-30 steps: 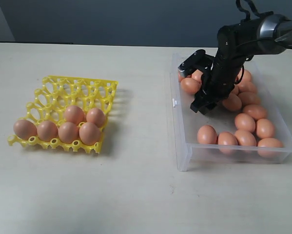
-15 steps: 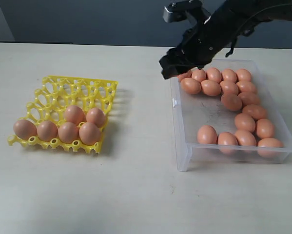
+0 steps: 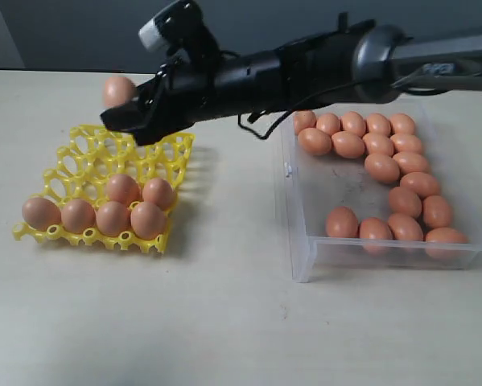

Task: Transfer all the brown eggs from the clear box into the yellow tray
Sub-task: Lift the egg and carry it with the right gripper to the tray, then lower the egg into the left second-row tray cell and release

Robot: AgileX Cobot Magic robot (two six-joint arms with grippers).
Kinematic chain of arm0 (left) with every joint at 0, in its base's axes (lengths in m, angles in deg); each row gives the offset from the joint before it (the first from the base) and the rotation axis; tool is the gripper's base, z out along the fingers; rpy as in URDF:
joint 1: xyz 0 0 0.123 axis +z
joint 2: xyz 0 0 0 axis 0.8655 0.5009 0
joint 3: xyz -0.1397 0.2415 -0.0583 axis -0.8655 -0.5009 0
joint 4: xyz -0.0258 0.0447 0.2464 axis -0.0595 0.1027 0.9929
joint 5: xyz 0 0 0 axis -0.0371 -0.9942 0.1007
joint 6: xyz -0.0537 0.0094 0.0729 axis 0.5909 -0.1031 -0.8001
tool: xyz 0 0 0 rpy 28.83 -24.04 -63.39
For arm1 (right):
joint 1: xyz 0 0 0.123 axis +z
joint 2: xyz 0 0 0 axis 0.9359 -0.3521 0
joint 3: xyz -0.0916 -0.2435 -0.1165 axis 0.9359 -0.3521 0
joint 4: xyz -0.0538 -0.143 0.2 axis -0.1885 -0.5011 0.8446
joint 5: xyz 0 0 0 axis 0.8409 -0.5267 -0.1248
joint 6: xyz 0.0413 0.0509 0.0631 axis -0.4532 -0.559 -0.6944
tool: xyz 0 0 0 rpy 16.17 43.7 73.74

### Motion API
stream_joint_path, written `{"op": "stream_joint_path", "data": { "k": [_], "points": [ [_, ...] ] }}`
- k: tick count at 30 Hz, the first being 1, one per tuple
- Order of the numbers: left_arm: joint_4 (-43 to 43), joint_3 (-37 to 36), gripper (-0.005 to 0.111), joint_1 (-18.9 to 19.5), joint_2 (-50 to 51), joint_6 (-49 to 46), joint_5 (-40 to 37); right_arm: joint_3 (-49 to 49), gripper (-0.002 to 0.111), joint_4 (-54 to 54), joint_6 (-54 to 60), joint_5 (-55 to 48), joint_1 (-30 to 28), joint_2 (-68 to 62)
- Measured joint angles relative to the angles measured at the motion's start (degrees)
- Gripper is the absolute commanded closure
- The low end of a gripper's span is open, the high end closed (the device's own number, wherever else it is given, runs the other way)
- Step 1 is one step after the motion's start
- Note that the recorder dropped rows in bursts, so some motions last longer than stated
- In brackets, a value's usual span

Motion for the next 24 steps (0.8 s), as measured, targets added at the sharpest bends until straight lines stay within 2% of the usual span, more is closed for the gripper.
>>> {"op": "stream_joint_path", "data": {
  "k": [3,8,17,24],
  "points": [
    [0.0,0.0,0.095,0.0,0.0,0.0,0.0,2.5,0.109,1.94,3.66,0.1,2.09,-4.74],
    [0.0,0.0,0.095,0.0,0.0,0.0,0.0,8.48,0.109,2.41,3.15,0.1,3.64,-11.1],
    [0.0,0.0,0.095,0.0,0.0,0.0,0.0,21.38,0.109,3.07,-7.03,2.62,3.79,-18.92],
    [0.0,0.0,0.095,0.0,0.0,0.0,0.0,23.65,0.109,-0.71,-9.94,4.82,5.7,-21.41]
  ]
}}
